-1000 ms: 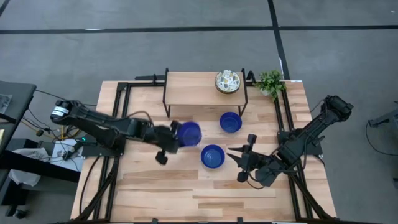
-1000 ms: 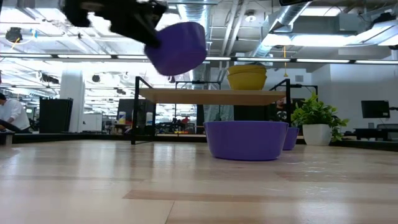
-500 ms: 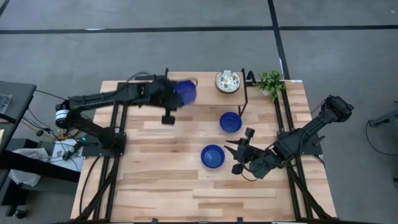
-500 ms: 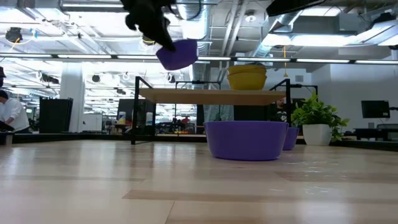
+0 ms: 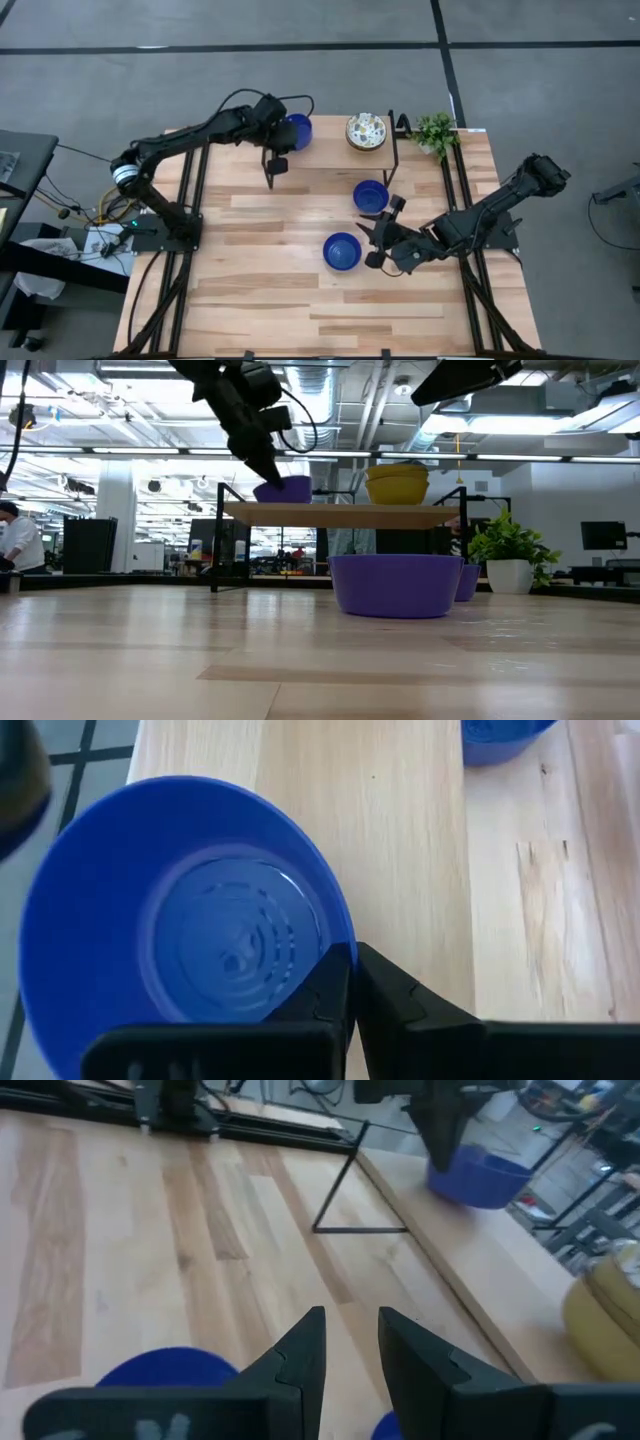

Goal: Pick & Place Mini bowls
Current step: Put the top left blue bowl on the shelf, then stack the top blue bowl on top of the blue bowl on the shelf

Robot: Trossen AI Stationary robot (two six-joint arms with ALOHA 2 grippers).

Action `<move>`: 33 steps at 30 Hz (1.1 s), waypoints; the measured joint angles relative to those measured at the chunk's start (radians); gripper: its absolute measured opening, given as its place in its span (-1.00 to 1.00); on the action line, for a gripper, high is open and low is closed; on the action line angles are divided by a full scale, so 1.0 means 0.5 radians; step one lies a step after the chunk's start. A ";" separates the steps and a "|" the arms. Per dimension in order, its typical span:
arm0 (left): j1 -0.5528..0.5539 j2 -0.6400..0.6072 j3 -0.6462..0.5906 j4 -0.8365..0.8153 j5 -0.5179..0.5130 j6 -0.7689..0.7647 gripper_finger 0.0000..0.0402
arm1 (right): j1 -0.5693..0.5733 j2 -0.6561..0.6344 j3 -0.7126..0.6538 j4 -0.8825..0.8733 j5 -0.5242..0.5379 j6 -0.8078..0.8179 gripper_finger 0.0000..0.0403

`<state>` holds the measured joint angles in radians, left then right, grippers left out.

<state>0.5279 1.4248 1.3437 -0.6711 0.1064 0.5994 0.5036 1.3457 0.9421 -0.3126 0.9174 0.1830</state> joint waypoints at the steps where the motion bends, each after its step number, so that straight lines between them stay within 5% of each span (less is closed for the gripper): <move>1: 0.000 0.001 0.001 0.001 0.003 0.000 -0.95 | -0.005 0.000 0.000 0.000 -0.018 0.000 -0.58; 21: -0.075 -0.107 -0.002 -0.013 -0.017 -0.213 -0.34 | -0.003 0.001 0.000 0.000 -0.059 0.052 -0.58; 33: -0.431 -0.422 -0.086 -0.046 0.052 -0.539 -0.33 | 0.000 0.001 0.000 0.000 -0.062 0.057 -0.58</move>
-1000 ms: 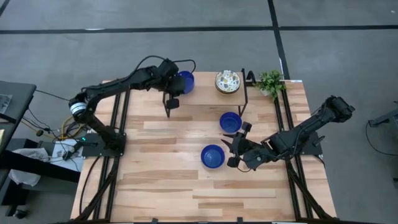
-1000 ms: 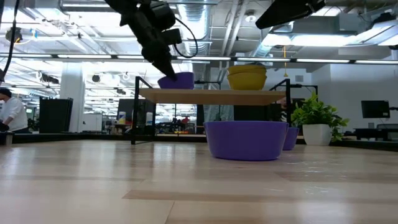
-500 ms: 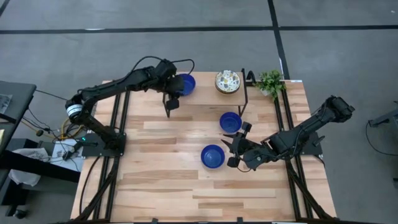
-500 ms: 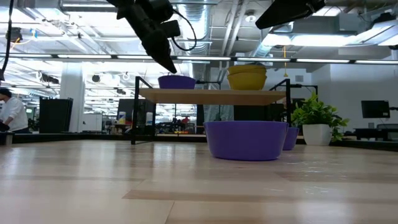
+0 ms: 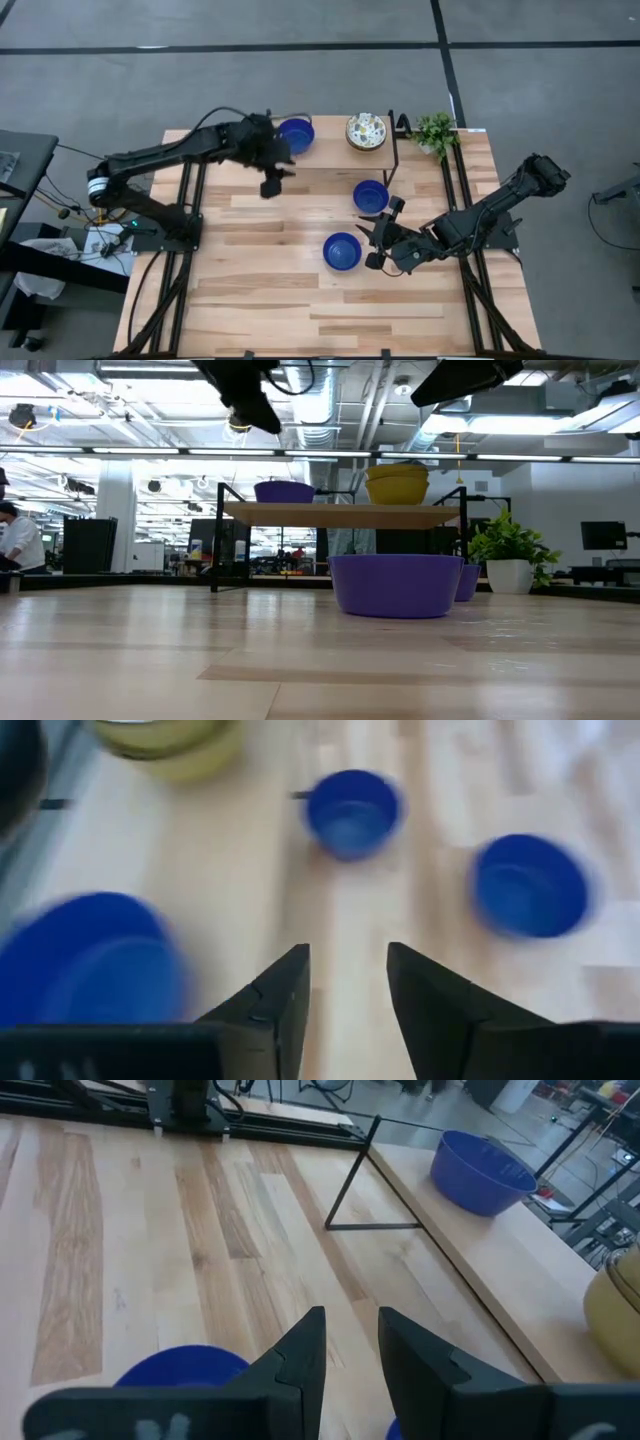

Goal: Pick & Place Mini bowls
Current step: Stack the top blue bowl on top of the blue bowl on the shelf

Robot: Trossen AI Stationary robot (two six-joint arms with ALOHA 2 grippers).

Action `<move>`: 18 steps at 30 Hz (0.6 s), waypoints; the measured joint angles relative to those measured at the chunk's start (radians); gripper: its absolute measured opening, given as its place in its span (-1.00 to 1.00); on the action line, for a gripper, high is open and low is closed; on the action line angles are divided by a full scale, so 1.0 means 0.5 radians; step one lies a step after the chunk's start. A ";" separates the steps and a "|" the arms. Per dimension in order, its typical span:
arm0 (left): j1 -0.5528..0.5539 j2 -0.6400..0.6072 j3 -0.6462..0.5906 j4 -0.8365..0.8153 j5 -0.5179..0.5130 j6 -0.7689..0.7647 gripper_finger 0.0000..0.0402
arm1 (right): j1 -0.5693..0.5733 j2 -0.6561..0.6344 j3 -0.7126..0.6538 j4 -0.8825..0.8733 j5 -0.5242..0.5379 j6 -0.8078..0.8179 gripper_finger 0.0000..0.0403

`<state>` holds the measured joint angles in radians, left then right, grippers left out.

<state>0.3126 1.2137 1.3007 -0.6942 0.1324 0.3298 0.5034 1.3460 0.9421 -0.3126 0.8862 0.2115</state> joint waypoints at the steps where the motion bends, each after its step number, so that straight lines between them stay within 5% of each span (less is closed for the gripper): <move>1: -0.043 -0.040 -0.039 -0.001 0.018 -0.065 -0.33 | 0.000 0.000 0.000 0.000 0.000 0.003 -0.58; 6: -0.306 -0.256 -0.360 0.135 0.031 -0.395 -0.34 | 0.000 0.000 -0.001 0.000 -0.008 0.086 -0.58; 18: -0.932 -0.533 -1.373 1.445 -0.107 -0.617 -0.34 | -0.022 0.000 -0.002 -0.132 -0.362 0.101 -0.58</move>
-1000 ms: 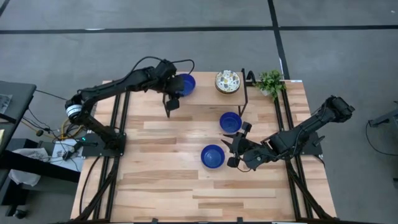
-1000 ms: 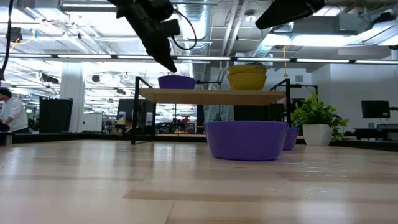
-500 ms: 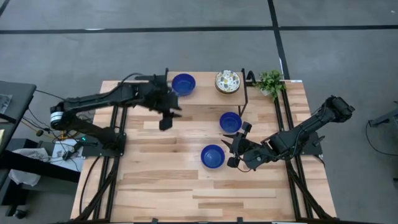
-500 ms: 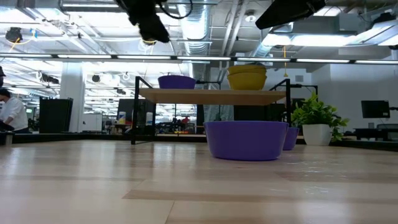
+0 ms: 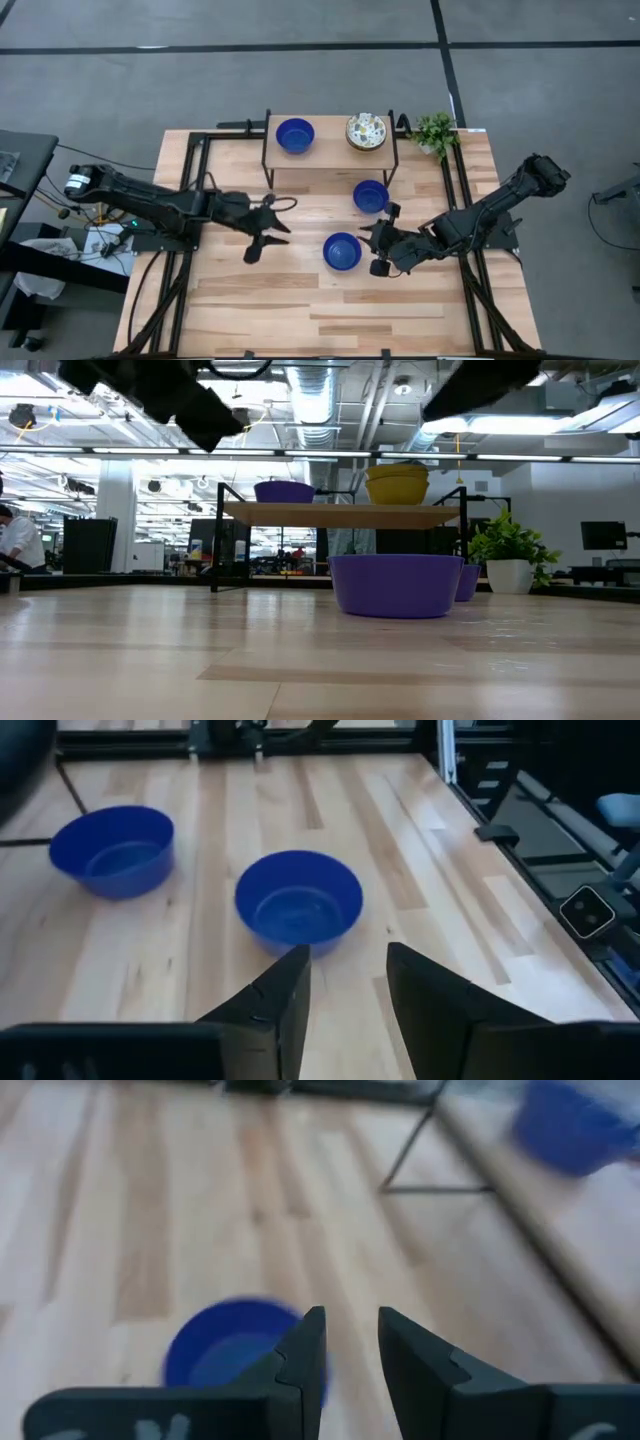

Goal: Pick & Place Mini bowls
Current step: Stack the top blue bowl on top of the blue bowl on the shelf

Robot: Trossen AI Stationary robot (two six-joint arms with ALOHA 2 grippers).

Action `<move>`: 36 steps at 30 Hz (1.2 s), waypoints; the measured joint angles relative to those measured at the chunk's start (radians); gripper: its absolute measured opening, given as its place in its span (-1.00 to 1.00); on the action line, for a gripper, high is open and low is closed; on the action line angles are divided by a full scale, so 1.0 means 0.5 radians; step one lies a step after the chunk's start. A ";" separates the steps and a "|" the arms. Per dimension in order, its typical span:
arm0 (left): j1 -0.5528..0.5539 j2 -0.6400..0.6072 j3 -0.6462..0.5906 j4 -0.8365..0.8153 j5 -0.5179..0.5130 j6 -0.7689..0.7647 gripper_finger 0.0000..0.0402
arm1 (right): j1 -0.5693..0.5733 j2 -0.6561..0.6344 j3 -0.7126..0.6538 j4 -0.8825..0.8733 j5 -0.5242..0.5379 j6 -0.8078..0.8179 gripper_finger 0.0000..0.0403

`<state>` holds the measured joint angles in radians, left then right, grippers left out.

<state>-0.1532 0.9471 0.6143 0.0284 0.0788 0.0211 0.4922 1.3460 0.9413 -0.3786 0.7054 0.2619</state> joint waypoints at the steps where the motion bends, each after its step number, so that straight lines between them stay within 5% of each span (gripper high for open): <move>1: -0.024 0.001 -0.045 0.055 -0.022 -0.001 -0.34 | -0.008 0.000 -0.003 -0.019 -0.078 0.000 -0.58; 6: -0.050 0.002 -0.125 0.136 -0.069 -0.006 -0.34 | -0.072 0.001 -0.098 0.063 -0.439 -0.014 -0.58; 16: -0.050 0.068 -0.143 0.144 -0.069 -0.014 -0.34 | -0.238 0.040 -0.343 0.359 -0.772 0.007 -0.56; 36: -0.050 0.255 -0.143 0.306 -0.067 0.007 -0.34 | -0.669 0.283 -0.354 -0.032 -0.514 -0.123 -0.57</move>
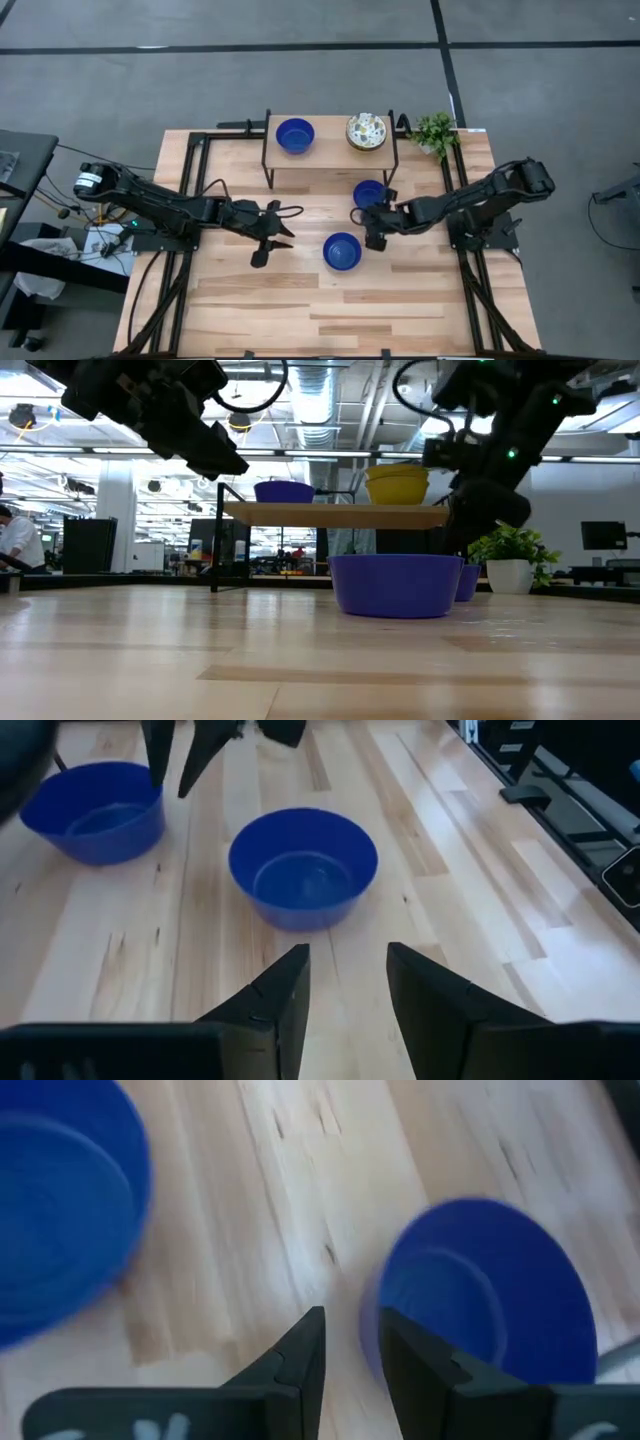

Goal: Pick & Place Mini bowls
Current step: Stack the top blue bowl on top of the blue bowl on the shelf

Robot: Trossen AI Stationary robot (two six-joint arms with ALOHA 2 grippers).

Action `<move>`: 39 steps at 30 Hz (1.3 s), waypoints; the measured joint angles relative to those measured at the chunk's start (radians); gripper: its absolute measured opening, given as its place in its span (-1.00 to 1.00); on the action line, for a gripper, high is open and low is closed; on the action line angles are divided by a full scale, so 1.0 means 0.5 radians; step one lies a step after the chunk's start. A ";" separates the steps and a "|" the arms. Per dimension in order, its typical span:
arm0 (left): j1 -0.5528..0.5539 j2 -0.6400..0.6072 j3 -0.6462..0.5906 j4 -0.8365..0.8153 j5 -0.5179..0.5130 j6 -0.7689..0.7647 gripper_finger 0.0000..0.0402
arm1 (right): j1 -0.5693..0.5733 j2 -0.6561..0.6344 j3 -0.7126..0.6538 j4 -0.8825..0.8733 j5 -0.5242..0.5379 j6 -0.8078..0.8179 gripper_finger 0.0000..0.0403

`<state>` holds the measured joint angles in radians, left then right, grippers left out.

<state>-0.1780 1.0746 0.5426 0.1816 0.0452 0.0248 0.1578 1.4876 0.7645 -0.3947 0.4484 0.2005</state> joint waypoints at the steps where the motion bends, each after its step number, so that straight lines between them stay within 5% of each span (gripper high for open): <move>1: 0.000 0.000 0.000 0.008 0.000 0.000 -0.34 | -0.016 0.011 -0.001 -0.016 -0.002 0.000 -0.58; 20: 0.000 0.000 0.000 0.006 0.001 0.000 -0.34 | -0.149 0.278 -0.001 -0.046 -0.014 0.002 -0.65; 28: 0.000 0.000 0.000 0.006 0.001 0.000 -0.34 | -0.133 0.209 -0.001 -0.044 -0.121 0.000 -0.97; 39: 0.000 0.000 0.000 0.006 0.001 0.007 -0.34 | 0.048 -0.002 0.004 -0.050 -0.166 0.002 -0.99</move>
<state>-0.1780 1.0744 0.5426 0.1848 0.0456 0.0285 0.1819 1.4868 0.7665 -0.4198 0.3656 0.2014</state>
